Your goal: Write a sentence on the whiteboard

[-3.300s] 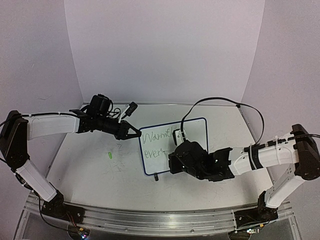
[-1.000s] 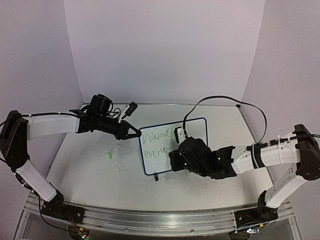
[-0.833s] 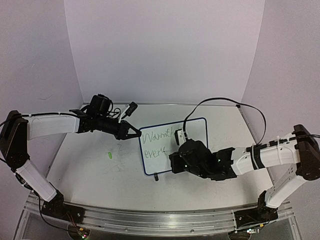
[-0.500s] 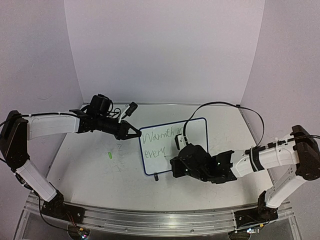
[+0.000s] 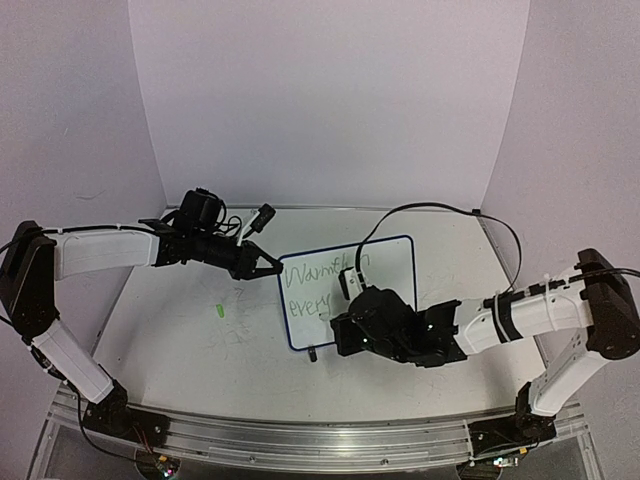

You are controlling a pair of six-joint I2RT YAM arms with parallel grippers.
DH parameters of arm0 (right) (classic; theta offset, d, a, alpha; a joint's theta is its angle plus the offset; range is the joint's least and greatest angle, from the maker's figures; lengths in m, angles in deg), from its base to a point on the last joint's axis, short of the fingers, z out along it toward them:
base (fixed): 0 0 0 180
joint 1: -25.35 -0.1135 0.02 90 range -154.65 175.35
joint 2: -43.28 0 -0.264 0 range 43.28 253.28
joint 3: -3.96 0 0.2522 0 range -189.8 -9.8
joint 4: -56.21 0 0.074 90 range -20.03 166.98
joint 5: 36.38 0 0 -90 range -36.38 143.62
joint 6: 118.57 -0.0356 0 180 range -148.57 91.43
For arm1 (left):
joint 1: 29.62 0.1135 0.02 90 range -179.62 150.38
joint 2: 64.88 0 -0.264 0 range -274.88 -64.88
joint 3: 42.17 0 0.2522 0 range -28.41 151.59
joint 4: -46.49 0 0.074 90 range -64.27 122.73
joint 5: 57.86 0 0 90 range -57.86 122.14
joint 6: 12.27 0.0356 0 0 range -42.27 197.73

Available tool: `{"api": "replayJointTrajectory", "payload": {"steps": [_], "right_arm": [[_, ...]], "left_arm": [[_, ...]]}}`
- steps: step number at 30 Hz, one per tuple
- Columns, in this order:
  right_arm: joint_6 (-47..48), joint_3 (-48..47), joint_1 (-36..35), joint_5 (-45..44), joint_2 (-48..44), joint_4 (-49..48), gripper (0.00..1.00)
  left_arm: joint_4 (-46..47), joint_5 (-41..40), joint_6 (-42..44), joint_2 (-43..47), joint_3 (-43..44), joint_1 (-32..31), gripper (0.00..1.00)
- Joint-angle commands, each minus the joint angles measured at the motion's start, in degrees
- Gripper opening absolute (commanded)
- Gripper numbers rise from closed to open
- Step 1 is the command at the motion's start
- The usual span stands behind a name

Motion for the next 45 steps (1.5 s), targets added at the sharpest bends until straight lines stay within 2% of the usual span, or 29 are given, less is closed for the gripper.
{"api": "replayJointTrajectory", "payload": {"steps": [1, 5, 8, 14, 20, 29, 45], "right_arm": [[2.56, 3.89, 0.57, -0.69, -8.99, -1.62, 0.0], [4.16, 13.23, 0.58, -2.92, -19.37, -2.63, 0.0], [5.17, 15.21, 0.66, -5.95, -22.12, -5.01, 0.0], [7.87, 10.68, 0.62, -6.49, -16.74, -4.36, 0.0], [7.02, 10.46, 0.64, -7.39, -17.43, -2.09, 0.0], [9.6, 4.75, 0.56, -3.17, -11.64, -0.77, 0.0], [9.02, 5.08, 0.55, -3.18, -12.16, -2.26, 0.0]], "left_arm": [[-0.3, -3.23, 3.98, 0.86, 0.06, -0.44, 0.0], [-0.51, -3.64, 4.18, 0.63, 0.15, -0.44, 0.0], [-0.72, -3.95, 4.39, 0.41, 0.17, -0.44, 0.0], [-0.75, -3.71, 4.29, 0.31, 0.3, -0.48, 0.0], [-0.79, -3.37, 4.08, 0.61, 0.36, -0.53, 0.0], [-0.97, -4.77, 4.2, 0.84, 0.4, -0.53, 0.0], [-1.15, -5.02, 4.44, 1.3, 0.51, -0.54, 0.0]]}}
